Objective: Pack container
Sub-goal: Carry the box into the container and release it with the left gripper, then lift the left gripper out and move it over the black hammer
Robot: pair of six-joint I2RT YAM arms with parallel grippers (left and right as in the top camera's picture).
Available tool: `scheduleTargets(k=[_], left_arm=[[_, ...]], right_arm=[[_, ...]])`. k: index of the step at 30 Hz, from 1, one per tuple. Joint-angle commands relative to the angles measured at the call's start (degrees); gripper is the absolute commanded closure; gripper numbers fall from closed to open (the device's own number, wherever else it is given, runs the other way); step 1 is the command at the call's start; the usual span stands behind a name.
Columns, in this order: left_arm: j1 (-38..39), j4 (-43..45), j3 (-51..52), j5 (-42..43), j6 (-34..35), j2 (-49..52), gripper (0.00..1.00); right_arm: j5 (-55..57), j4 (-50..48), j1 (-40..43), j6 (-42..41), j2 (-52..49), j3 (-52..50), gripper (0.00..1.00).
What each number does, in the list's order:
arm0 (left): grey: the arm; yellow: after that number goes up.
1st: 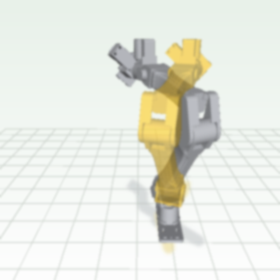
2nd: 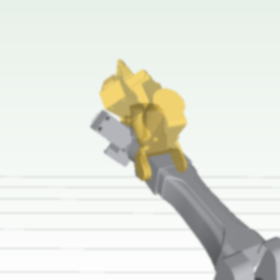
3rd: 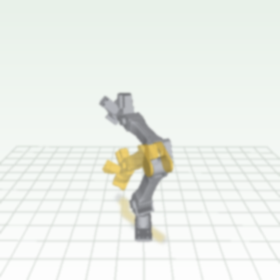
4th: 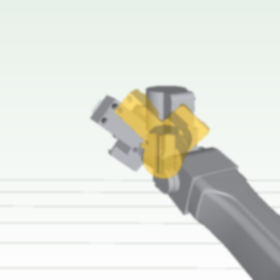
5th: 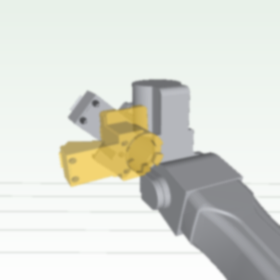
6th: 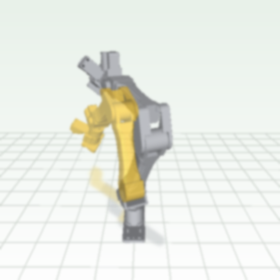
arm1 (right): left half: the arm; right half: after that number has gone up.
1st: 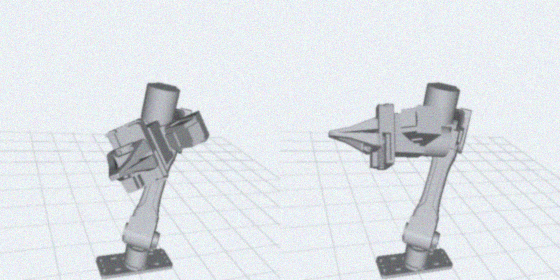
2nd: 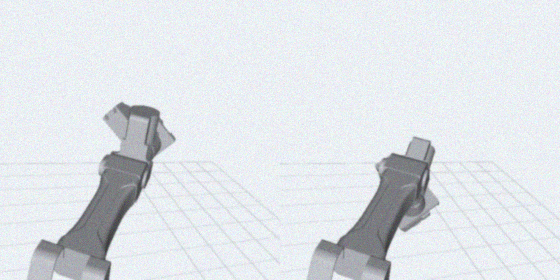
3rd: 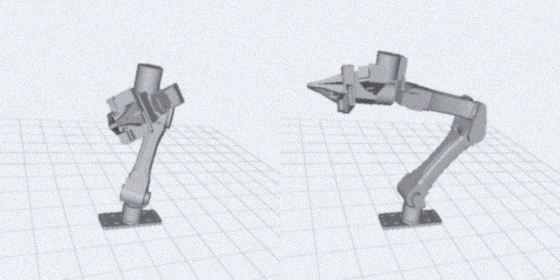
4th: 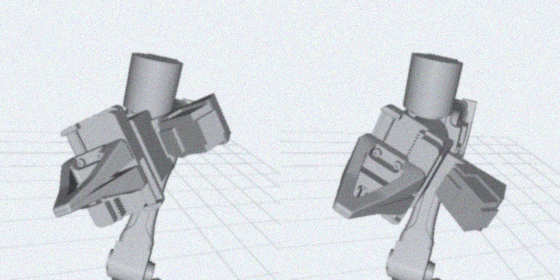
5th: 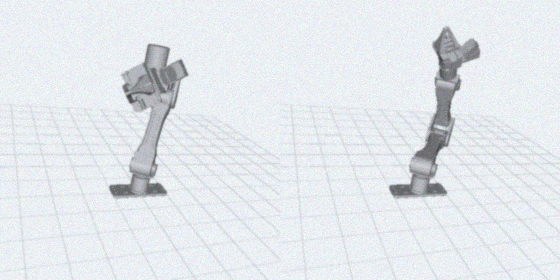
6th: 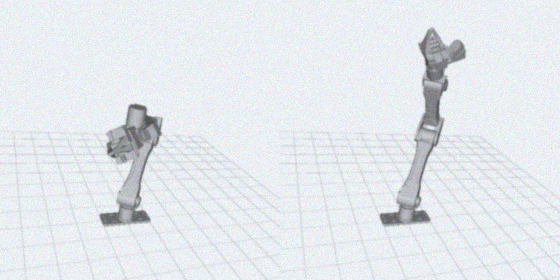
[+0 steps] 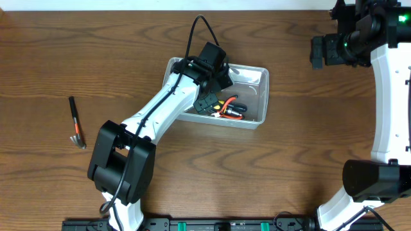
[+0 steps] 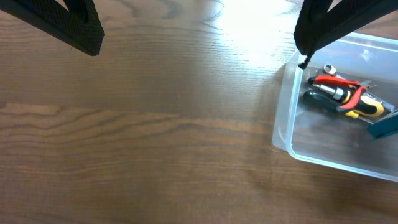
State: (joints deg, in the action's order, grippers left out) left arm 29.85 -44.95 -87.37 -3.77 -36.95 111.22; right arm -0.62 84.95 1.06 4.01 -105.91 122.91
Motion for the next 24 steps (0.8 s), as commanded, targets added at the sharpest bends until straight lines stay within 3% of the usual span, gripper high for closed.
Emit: scheduleTargets(k=[1, 4, 19, 24], left_arm=[[0.0, 0.5, -0.6, -3.5, 0.5, 0.2, 0.15], [0.0, 1.6, -0.6, -5.8, 1.2, 0.2, 0.09], [-3.5, 4.7, -0.6, -6.6, 1.2, 0.2, 0.09], [-6.4, 10.8, -0.6, -17.1, 1.6, 0.2, 0.04]], right_arm=[[-0.2, 0.1, 0.0, 0.8, 0.0, -0.1, 0.01], [-0.2, 0.1, 0.0, 0.8, 0.0, -0.1, 0.01], [0.2, 0.1, 0.0, 0.8, 0.0, -0.1, 0.01], [0.2, 0.1, 0.0, 0.8, 0.0, -0.1, 0.01]])
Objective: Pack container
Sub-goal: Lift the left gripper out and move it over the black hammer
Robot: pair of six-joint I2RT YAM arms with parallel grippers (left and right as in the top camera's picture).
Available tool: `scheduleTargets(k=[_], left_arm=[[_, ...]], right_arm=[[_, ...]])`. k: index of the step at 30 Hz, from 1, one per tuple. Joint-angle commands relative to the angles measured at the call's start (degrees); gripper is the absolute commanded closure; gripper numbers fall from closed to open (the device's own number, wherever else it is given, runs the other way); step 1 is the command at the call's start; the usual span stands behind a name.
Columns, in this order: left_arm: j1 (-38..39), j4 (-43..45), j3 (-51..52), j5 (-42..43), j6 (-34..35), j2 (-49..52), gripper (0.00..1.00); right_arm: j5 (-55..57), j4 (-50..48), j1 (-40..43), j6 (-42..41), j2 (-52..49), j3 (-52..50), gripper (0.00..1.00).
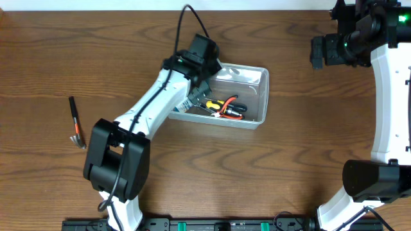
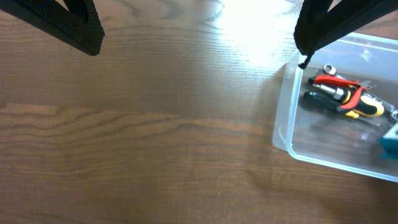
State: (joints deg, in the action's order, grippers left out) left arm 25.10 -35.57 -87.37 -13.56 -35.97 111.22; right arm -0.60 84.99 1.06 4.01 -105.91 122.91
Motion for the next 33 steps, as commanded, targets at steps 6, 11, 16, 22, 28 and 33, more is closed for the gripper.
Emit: scheduleTargets(k=[6, 11, 16, 22, 28, 33], left_arm=[[-3.3, 2.6, -0.6, -13.1, 1.5, 0.2, 0.02], [-3.2, 1.9, -0.6, -13.1, 8.5, -1.2, 0.01], [-3.6, -3.6, -0.6, -13.1, 12.0, -7.4, 0.02], [-10.4, -13.3, -0.6, -12.5, 25.1, -18.5, 0.02], [-26.2, -19.9, -0.6, -2.9, 36.2, -23.2, 0.02], [-39.8, -22.3, -0.6, 12.2, 38.7, -20.7, 0.02]], right_arm=[[0.2, 0.1, 0.0, 0.8, 0.0, -0.1, 0.01], [0.2, 0.1, 0.0, 1.0, 0.0, -0.1, 0.01], [0.8, 0.0, 0.0, 2.0, 0.0, -0.1, 0.01], [0.8, 0.0, 0.0, 2.5, 0.0, -0.1, 0.01], [0.8, -0.1, 0.0, 2.5, 0.0, -0.1, 0.01], [0.8, -0.1, 0.0, 2.5, 0.0, -0.1, 0.01]])
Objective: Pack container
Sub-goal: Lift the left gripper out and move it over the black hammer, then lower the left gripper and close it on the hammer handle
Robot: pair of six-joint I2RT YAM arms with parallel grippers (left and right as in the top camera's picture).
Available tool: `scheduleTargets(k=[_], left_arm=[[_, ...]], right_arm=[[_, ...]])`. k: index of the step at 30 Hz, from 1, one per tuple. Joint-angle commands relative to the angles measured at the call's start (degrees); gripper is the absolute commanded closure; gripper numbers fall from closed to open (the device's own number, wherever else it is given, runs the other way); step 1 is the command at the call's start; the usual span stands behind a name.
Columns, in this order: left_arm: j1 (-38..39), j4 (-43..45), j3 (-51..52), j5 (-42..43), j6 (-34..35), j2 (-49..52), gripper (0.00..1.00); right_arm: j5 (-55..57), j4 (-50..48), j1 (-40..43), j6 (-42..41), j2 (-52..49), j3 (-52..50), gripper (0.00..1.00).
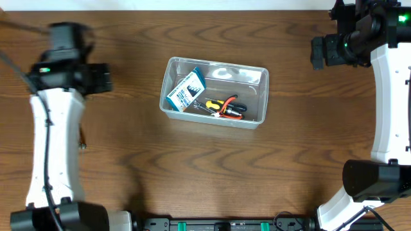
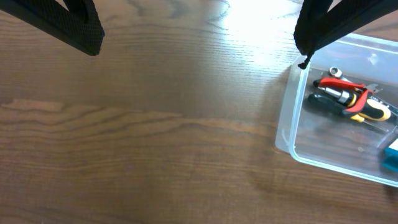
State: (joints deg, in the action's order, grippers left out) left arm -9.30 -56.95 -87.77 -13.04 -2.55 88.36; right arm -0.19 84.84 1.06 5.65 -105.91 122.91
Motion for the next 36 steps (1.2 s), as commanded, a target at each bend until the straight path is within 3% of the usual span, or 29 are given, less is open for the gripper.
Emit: scheduleTargets(k=[1, 10, 20, 36], left_arm=[[-7.7, -1.4, -0.1, 13.6, 6.8, 2.8, 0.02], [-15.9, -0.9, 7.5, 15.6, 8.3, 3.5, 0.02], [-16.1, 11.1, 23.8, 15.4, 7.1, 0.8, 0.02], [-20.5, 13.2, 24.3, 13.6, 6.8, 0.6, 0.02]], right_arm=[[0.4, 0.1, 0.0, 0.9, 0.0, -0.1, 0.01], [0.4, 0.0, 0.0, 0.9, 0.0, -0.1, 0.01], [0.4, 0.7, 0.0, 0.9, 0.0, -0.1, 0.01], [0.4, 0.8, 0.0, 0.8, 0.0, -0.1, 0.01]])
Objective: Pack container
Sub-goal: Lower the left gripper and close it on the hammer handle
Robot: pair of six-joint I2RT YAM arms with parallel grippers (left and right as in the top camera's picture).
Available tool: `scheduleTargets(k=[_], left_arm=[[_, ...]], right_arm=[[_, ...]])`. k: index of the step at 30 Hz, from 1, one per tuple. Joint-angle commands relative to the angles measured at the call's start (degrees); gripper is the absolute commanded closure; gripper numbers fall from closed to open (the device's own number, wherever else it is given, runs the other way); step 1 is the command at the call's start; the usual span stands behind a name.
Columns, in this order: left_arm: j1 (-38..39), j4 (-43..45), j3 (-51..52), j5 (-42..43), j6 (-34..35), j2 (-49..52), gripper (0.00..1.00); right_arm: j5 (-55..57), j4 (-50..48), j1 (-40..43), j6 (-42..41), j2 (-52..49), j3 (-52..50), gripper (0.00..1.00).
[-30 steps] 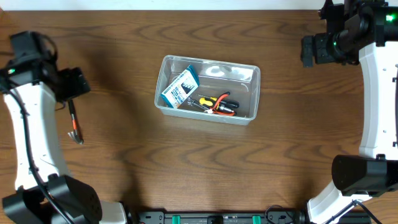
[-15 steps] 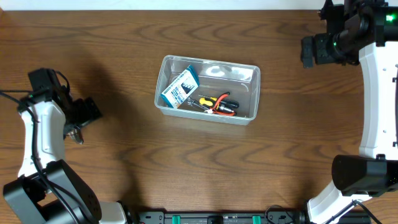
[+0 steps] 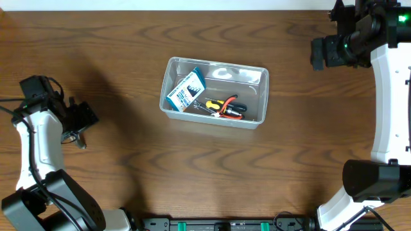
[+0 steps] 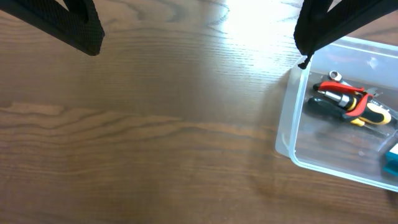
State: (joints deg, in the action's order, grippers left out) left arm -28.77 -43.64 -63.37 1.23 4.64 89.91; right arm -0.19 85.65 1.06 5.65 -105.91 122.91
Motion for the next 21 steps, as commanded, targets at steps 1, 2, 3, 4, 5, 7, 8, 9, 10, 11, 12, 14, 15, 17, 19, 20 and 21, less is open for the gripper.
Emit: scheduleTargets(k=[1, 2, 3, 4, 5, 7, 8, 9, 10, 11, 12, 14, 15, 17, 19, 20, 21], left_arm=[[-1.4, 0.0, 0.0, -0.3, -1.0, -1.0, 0.02], [-1.4, 0.2, 0.2, 0.3, -1.7, -1.0, 0.02], [-1.4, 0.5, 0.5, 1.7, -3.0, -0.9, 0.02], [-1.4, 1.0, 0.8, 3.1, -4.1, -0.9, 0.02], [-1.4, 1.5, 1.3, 4.5, -5.0, -0.8, 0.02], [-1.4, 3.1, 2.6, 7.0, -7.2, -0.8, 0.02], [-1.4, 3.8, 3.2, 7.2, -7.7, -0.8, 0.02], [-1.4, 4.7, 3.8, 7.2, -8.4, -0.8, 0.02], [-1.4, 5.2, 4.2, 7.2, -9.0, -0.7, 0.02], [-1.4, 5.6, 4.3, 7.2, -9.4, -0.7, 0.02], [-1.4, 5.7, 4.3, 7.2, -10.1, -0.5, 0.02], [-1.4, 6.2, 4.3, 7.2, -10.3, -0.2, 0.02], [-1.4, 6.4, 4.3, 7.2, -10.2, 0.0, 0.02], [-1.4, 6.6, 4.3, 7.1, -10.2, 0.2, 0.02], [-1.4, 6.7, 4.3, 7.1, -10.2, 0.4, 0.02], [-1.4, 6.7, 4.3, 7.1, -10.2, 0.6, 0.02], [-1.4, 6.7, 4.3, 7.0, -10.2, 0.8, 0.02]], right_arm=[[0.4, 0.0, 0.0, 0.8, 0.0, -0.1, 0.01], [0.4, 0.0, 0.0, 0.8, 0.0, -0.1, 0.01], [0.4, 0.0, 0.0, 0.8, 0.0, -0.1, 0.01], [0.4, 0.0, 0.0, 0.8, 0.0, -0.1, 0.01], [0.4, 0.0, 0.0, 0.8, 0.0, -0.1, 0.01], [0.4, 0.0, 0.0, 0.8, 0.0, -0.1, 0.01], [0.4, 0.0, 0.0, 0.8, 0.0, -0.1, 0.01], [0.4, 0.1, 0.0, 0.8, 0.0, -0.1, 0.01], [0.4, 0.1, 0.0, 0.8, 0.0, -0.1, 0.01], [0.4, 0.1, 0.0, 0.8, 0.0, -0.1, 0.01], [0.4, 0.1, 0.0, 0.8, 0.0, -0.1, 0.01], [0.4, 0.1, 0.0, 0.8, 0.0, -0.1, 0.01], [0.4, 0.1, 0.0, 0.8, 0.0, -0.1, 0.01], [0.4, 0.1, 0.0, 0.8, 0.0, -0.1, 0.01], [0.4, 0.1, 0.0, 0.8, 0.0, -0.1, 0.01], [0.4, 0.1, 0.0, 0.8, 0.0, -0.1, 0.01], [0.4, 0.1, 0.0, 0.8, 0.0, -0.1, 0.01]])
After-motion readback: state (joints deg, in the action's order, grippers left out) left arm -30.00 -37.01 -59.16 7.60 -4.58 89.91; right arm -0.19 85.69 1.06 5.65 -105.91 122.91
